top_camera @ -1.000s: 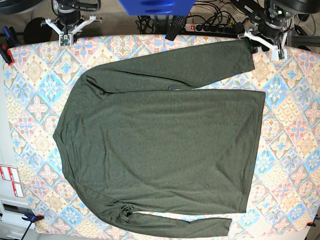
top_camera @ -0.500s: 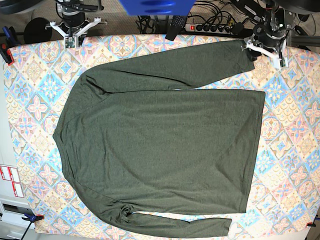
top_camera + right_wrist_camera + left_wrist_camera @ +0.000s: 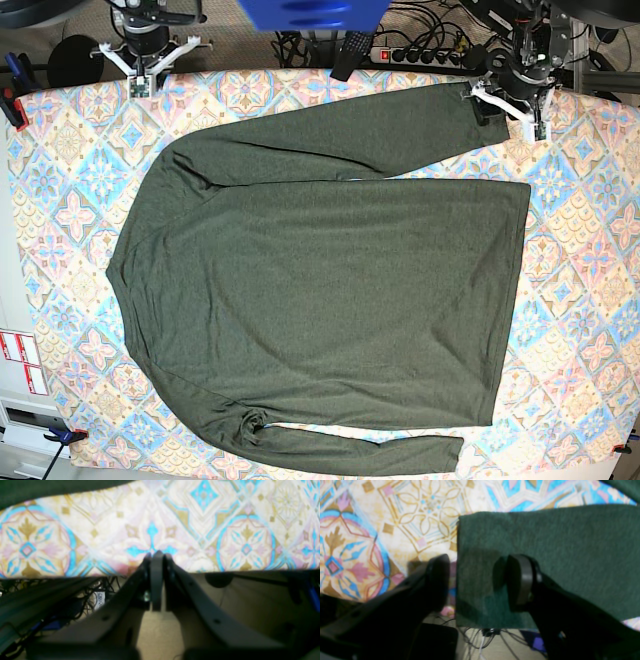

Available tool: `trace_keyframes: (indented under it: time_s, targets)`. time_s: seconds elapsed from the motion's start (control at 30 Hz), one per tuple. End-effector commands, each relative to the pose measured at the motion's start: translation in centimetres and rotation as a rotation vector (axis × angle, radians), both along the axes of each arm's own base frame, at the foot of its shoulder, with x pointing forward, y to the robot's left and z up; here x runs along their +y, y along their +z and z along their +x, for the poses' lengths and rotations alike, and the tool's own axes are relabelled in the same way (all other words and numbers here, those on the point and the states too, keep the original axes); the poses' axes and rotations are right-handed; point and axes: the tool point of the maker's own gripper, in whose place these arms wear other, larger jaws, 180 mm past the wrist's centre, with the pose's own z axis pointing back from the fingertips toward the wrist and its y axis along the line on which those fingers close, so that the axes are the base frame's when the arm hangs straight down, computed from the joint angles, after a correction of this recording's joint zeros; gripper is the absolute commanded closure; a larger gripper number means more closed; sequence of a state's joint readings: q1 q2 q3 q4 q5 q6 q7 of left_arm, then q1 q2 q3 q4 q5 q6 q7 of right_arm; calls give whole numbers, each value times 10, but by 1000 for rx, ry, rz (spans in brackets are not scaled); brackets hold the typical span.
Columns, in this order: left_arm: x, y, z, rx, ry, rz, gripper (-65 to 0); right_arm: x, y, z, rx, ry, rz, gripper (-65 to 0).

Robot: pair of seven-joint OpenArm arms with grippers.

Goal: Fold the T-shirt properly
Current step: 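Move both grippers down to the shirt's hem corners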

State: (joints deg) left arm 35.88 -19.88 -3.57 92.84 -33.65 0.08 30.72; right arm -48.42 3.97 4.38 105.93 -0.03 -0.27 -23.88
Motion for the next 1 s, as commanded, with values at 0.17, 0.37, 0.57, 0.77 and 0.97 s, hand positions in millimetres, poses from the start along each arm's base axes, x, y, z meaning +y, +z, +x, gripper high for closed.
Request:
trace_keyframes:
  time_s: [0.17, 0.37, 0.57, 0.77, 0.97]
  targets:
    - [-22, -7, -14, 61, -35, -77, -175, -2, 9, 14, -53, 7, -11, 0]
    - [-27, -3, -9, 45, 1, -147, -126, -2, 14, 33, -98, 7, -11, 0]
    - [-39, 1, -6, 19, -60, -191, 0, -1, 17, 47, -129, 5, -7, 0]
    - [-30, 3, -4, 8, -39, -179, 0, -3, 13, 65, -82, -17, 0, -1]
    - [-14, 6, -1, -7, -5, -154, 0, 4, 18, 96, -104, -13, 20, -103]
